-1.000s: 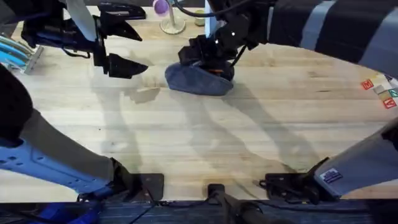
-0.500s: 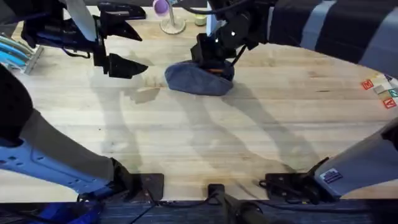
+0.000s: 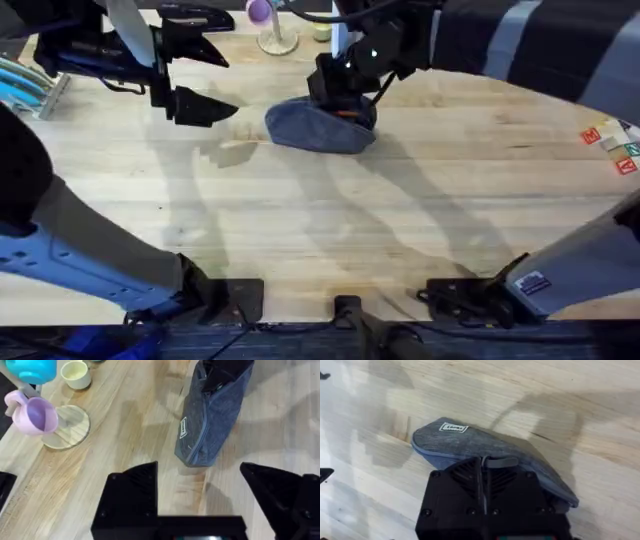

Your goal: Unzip the bag, pick up the pens from the table one at a time and place them inside, then zip the bag closed.

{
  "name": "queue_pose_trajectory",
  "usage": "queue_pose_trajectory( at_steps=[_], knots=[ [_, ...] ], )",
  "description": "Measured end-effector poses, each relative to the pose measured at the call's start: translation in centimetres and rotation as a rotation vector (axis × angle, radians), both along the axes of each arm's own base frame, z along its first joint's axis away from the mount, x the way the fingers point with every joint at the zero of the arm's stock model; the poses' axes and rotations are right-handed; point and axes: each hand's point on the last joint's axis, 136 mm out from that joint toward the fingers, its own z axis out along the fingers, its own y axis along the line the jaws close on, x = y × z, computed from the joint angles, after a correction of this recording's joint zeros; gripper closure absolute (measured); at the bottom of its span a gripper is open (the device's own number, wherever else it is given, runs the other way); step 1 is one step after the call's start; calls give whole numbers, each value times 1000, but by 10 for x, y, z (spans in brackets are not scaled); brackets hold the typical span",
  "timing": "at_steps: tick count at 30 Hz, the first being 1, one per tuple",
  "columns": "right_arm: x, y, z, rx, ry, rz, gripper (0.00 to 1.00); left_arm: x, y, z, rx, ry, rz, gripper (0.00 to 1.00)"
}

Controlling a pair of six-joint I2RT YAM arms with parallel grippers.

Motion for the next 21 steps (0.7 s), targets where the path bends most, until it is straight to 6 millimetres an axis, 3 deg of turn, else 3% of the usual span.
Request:
queue_pose_trajectory(
  at_steps=[12, 21],
  knots=[
    [-2, 6, 32, 35, -59, 26, 969, 0, -3, 0, 1, -2, -8, 7],
    [-2, 6, 35, 39, -66, 26, 969, 4, -22, -7, 4, -12, -68, 7]
  ],
)
